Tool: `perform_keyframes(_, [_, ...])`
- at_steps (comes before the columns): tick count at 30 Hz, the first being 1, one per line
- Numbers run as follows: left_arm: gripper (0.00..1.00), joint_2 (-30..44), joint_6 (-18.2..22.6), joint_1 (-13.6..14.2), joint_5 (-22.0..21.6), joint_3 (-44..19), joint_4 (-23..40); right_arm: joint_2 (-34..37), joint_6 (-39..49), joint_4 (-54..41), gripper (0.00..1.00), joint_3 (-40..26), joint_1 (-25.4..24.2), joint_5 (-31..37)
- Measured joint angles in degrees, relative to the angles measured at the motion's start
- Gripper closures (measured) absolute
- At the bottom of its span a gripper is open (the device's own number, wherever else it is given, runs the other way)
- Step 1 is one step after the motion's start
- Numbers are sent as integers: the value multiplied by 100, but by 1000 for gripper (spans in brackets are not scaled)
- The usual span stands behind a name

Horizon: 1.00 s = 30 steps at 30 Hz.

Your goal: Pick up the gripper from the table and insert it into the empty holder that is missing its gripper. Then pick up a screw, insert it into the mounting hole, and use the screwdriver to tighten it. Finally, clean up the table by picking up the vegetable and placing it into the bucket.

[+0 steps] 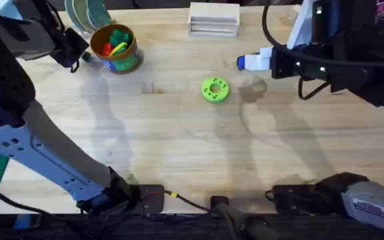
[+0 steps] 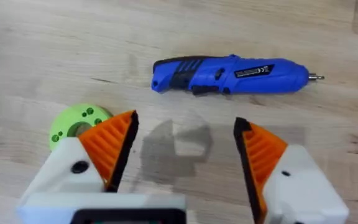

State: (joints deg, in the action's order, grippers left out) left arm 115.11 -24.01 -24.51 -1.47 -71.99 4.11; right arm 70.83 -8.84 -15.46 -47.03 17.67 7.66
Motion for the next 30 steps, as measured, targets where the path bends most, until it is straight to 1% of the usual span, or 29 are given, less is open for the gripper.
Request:
perform_keyframes(7, [986,-289,0,-13,-7,4,572,0,-17,0,10,0,0,0])
perform_keyframes(14, [987,-1009,0,-17,-7,4,1119,1,-17,0,10,0,0,2])
perform_keyframes(23, [987,-2138,0,-17,15,4,2562,0,-17,0,10,0,0,2])
perform_keyframes(24, [987,-2476,0,-17,142,4,2855,2,-17,0,10,0,0,2])
perform_keyframes(25, [987,-2613,0,-17,252,4,2926,0,-17,2,10,0,0,2])
perform_keyframes(28, [987,-2899,-2,11,584,4,2984,0,-17,0,10,0,0,2])
perform_keyframes(30, [987,-3000,-2,86,767,4,2980,0,-17,0,10,0,0,2])
